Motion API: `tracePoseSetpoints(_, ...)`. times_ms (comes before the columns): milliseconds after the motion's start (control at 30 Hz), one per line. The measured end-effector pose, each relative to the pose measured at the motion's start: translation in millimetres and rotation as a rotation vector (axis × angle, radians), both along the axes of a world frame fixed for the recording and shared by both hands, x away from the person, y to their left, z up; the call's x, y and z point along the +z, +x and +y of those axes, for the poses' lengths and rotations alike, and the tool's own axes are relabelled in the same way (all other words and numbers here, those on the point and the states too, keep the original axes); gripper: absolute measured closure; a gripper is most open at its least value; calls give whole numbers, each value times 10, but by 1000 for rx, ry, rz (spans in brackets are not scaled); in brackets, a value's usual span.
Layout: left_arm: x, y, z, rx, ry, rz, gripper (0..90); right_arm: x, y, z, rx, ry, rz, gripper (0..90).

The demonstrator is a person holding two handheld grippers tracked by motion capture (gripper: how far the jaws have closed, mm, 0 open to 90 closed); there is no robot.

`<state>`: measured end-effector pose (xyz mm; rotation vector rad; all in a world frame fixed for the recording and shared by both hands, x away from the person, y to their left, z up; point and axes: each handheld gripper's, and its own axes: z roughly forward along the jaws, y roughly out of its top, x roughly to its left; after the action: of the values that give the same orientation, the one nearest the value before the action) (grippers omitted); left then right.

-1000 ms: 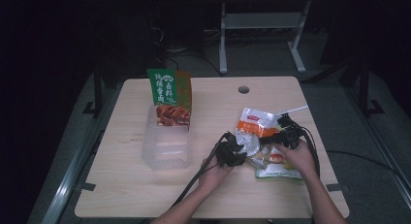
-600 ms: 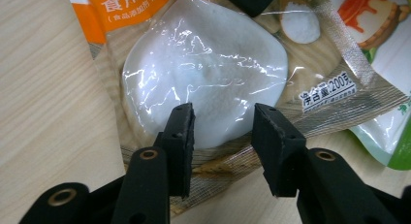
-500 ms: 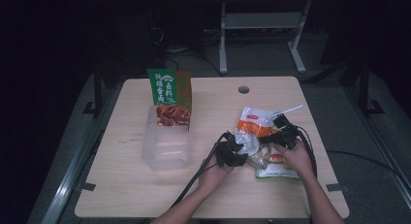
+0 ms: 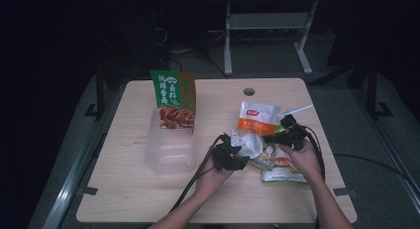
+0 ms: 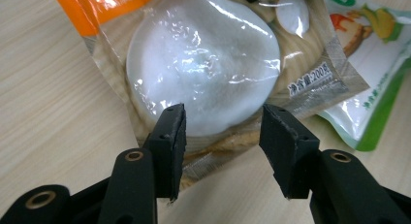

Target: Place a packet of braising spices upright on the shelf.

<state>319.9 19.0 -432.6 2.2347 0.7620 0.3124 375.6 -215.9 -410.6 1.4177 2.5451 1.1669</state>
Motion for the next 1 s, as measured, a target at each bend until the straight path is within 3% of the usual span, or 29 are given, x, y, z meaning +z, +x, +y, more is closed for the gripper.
tracePoseSetpoints(133,14,-38,78,7,-50,14,500,79,-43,25,24,13,-28,898)
tracePoseSetpoints(467,58,-237,159,-52,-46,-3,435,222,-158,49,124,51,-133,900)
tracePoseSetpoints(733,125,-468,313,-106,-72,-27,409,408,-249,113,209,62,-225,900)
tracePoseSetpoints(1000,146,-659,474,-154,-81,-33,392,487,-260,215,259,85,-249,900)
